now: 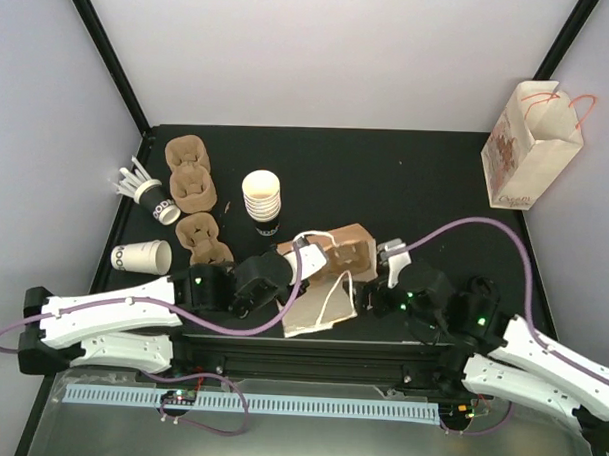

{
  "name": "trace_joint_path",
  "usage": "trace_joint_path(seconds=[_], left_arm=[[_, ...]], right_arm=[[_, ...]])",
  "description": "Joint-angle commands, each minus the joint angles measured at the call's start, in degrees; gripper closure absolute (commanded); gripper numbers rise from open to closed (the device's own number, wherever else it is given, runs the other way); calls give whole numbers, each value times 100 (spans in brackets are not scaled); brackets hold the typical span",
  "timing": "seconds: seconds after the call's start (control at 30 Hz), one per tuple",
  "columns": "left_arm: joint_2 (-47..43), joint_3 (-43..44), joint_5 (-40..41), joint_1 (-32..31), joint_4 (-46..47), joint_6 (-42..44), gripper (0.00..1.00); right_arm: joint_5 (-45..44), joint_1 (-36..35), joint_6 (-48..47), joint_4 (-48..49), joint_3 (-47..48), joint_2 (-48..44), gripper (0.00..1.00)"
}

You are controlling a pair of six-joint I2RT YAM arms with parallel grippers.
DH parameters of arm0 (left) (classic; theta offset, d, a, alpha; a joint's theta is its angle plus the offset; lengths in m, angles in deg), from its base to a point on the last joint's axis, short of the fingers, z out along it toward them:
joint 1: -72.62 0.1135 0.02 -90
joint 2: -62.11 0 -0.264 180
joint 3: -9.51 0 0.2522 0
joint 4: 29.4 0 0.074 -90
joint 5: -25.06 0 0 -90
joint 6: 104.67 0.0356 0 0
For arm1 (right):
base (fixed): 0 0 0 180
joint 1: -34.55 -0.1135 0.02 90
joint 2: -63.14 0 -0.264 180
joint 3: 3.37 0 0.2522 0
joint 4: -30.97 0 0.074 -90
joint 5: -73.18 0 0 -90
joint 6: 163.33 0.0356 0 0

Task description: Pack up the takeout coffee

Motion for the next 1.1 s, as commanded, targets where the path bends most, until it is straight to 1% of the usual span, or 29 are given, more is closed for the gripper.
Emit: trace_joint_path(seconds=[0.0, 0.17, 0.27, 0.37, 0.53, 0.67, 0.73, 0.8, 1.07], left_arm=[[338, 1055, 137, 219, -399, -739, 99], [803, 1789, -700, 886, -822, -1256, 99], [1144, 2190, -1344, 1354, -1117, -1564, 98], [1552, 2531, -1631, 1673, -1387, -1754, 98], [2183, 3010, -2013, 1981, -1628, -1982, 99], [2626, 3379, -2321, 2184, -1743, -2150, 98], [2801, 3479, -2478, 2324, -1719, -2219, 98], [2948, 3553, -2621, 2477, -1658, -2299, 98], [3524, 3767, -3181, 3021, -1452, -2397, 98]], right_arm=[[-854, -11, 214, -365, 1128, -150, 0], [-1483, 84, 7, -1225, 2362, 427, 0], [-1771, 126, -184, -1504, 2874, 795, 0], [-1890, 208, -470, -1437, 3187, 956, 0], [-2012, 358, -866, -1292, 3763, 1294, 0], [-2565, 387, -920, -1268, 4130, 1569, 0], [-2825, 394, -907, -1259, 4244, 1605, 0], [-2899, 395, -955, -1185, 4247, 1535, 0], [-2704, 395, -791, -1138, 3643, 1037, 0]])
